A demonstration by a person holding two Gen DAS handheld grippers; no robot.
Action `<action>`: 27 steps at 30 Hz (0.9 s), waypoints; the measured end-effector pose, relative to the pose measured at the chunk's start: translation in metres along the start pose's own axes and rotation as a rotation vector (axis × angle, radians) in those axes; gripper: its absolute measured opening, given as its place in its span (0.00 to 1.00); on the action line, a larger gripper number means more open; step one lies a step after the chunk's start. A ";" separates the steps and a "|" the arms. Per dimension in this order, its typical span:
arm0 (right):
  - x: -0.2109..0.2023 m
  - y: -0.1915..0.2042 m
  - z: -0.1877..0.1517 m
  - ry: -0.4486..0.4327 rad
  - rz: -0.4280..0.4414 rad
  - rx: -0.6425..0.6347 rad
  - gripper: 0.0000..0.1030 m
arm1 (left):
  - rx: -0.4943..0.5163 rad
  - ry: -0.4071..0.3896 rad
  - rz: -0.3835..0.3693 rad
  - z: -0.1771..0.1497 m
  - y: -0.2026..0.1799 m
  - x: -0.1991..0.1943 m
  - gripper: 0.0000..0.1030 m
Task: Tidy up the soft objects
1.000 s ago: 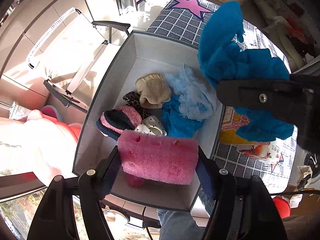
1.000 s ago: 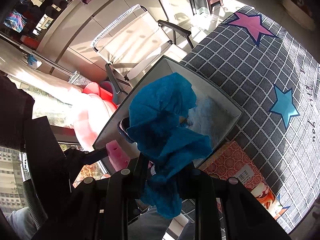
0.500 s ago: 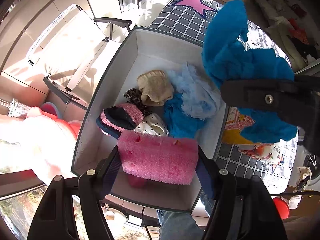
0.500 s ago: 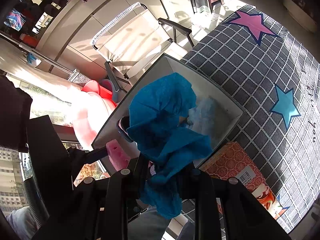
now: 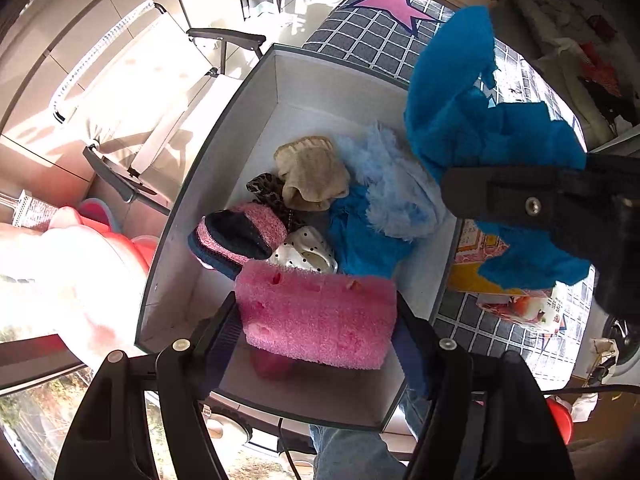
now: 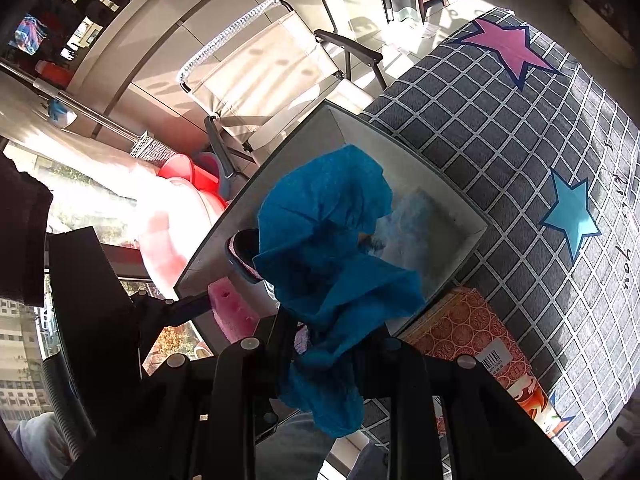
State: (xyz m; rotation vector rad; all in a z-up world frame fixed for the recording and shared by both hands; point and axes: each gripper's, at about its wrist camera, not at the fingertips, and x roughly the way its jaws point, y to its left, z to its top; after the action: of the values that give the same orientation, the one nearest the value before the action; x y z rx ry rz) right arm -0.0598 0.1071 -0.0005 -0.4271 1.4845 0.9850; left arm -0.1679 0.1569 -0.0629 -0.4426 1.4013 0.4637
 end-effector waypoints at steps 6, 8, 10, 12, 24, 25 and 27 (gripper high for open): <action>0.003 -0.001 0.004 0.018 -0.020 -0.007 0.48 | -0.026 0.014 0.055 0.003 0.006 0.007 0.77; 0.000 -0.005 0.004 0.011 -0.024 0.009 0.64 | -0.027 0.016 0.091 0.003 0.008 0.007 0.80; -0.002 -0.009 0.004 0.004 -0.062 0.020 0.86 | -0.040 0.018 0.078 0.003 0.011 0.009 0.80; -0.006 -0.013 0.003 -0.009 -0.062 0.031 0.91 | -0.074 0.034 0.022 0.002 0.015 0.014 0.80; -0.019 -0.010 -0.007 -0.060 -0.106 0.012 1.00 | -0.126 0.091 -0.106 0.001 0.010 0.018 0.80; -0.020 -0.010 -0.008 -0.063 -0.107 0.015 1.00 | -0.129 0.094 -0.113 0.000 0.010 0.016 0.80; -0.022 -0.010 -0.009 -0.070 -0.108 0.020 1.00 | -0.133 0.096 -0.113 0.001 0.009 0.013 0.80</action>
State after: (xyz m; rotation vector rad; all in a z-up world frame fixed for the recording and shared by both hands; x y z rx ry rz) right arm -0.0534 0.0887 0.0162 -0.4492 1.3927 0.8904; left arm -0.1706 0.1651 -0.0761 -0.6562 1.4344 0.4499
